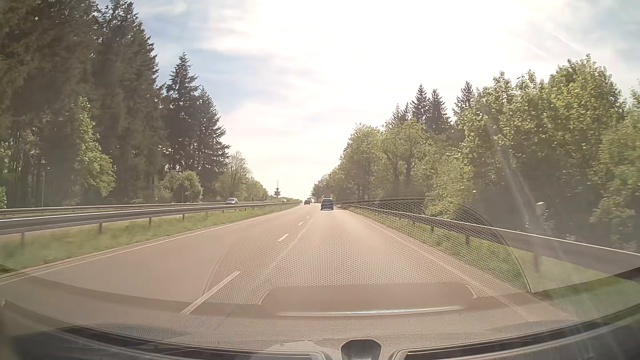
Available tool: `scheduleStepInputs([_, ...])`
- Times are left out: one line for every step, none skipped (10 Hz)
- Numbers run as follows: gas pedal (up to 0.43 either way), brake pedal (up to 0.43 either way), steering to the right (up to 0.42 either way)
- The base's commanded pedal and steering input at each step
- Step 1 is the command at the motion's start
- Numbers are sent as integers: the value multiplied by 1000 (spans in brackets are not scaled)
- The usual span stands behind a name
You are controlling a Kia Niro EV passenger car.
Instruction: Follow the waypoints while adhering to traffic rules and regulations
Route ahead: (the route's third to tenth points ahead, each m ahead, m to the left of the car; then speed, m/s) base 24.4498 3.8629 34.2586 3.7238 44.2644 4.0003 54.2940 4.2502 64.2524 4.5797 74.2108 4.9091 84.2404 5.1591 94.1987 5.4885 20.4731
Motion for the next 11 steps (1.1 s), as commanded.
scheduleStepInputs([138,0,-1])
scheduleStepInputs([138,0,-1])
scheduleStepInputs([138,0,-1])
scheduleStepInputs([138,0,-1])
scheduleStepInputs([138,0,-1])
scheduleStepInputs([138,0,-1])
scheduleStepInputs([138,0,-1])
scheduleStepInputs([138,0,-1])
scheduleStepInputs([138,0,-1])
scheduleStepInputs([138,0,-1])
scheduleStepInputs([138,0,-1])
